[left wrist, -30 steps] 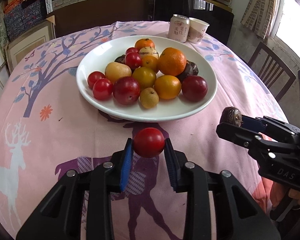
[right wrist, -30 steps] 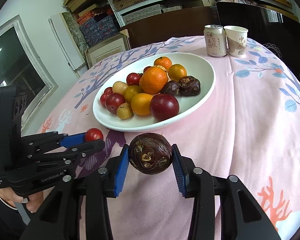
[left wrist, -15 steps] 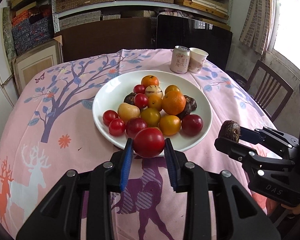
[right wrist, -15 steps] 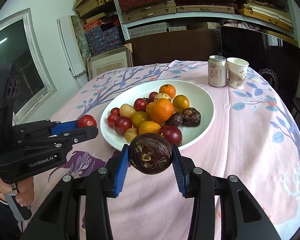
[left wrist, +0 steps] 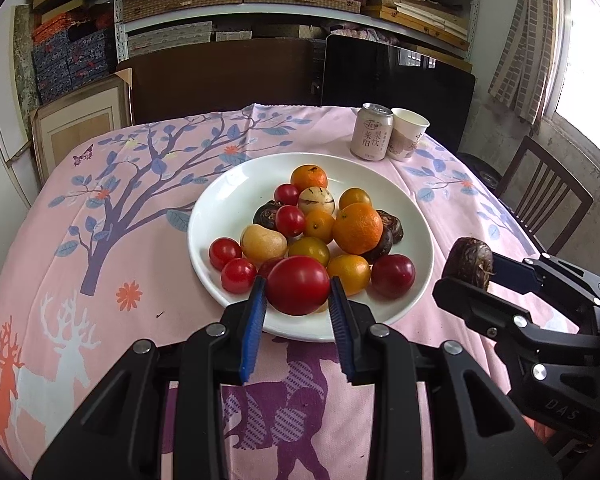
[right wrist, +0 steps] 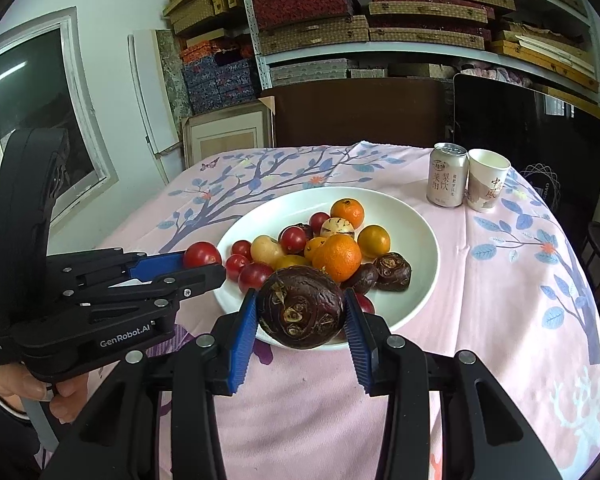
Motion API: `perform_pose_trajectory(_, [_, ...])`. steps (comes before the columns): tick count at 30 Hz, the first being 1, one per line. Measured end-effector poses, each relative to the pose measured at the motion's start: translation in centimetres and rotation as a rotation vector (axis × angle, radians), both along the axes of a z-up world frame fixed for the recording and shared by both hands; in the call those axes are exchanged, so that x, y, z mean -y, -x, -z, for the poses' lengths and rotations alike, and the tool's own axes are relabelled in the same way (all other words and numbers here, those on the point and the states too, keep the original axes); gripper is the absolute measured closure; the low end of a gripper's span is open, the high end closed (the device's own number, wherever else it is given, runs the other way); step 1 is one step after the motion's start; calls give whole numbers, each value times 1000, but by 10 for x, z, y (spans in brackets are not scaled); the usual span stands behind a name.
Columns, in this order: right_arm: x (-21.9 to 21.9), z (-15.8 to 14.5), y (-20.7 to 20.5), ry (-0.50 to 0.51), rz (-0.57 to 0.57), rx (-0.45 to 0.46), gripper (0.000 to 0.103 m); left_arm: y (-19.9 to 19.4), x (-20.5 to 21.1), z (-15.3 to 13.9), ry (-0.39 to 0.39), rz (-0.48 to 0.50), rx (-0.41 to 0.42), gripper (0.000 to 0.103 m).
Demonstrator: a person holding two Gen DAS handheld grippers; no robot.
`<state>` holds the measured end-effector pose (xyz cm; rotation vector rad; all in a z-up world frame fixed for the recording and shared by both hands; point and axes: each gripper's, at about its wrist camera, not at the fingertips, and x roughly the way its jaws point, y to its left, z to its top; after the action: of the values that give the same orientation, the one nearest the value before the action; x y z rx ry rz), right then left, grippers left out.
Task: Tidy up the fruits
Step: 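Carry the dark fruit and red tomato onto the white plate and release both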
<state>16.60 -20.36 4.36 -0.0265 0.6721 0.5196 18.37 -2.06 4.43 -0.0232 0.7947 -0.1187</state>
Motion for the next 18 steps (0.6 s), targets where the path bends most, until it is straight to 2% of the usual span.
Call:
perform_pose_trajectory(5, [-7, 7, -17, -7, 14, -23, 60, -19, -4, 7, 37, -62, -17, 72])
perform_pose_trajectory(10, [-14, 21, -35, -13, 25, -69, 60, -40, -9, 15, 30, -116, -32, 72])
perform_pose_trajectory(18, [-21, 30, -46, 1, 34, -82, 60, -56, -14, 21, 15, -154, -39, 72])
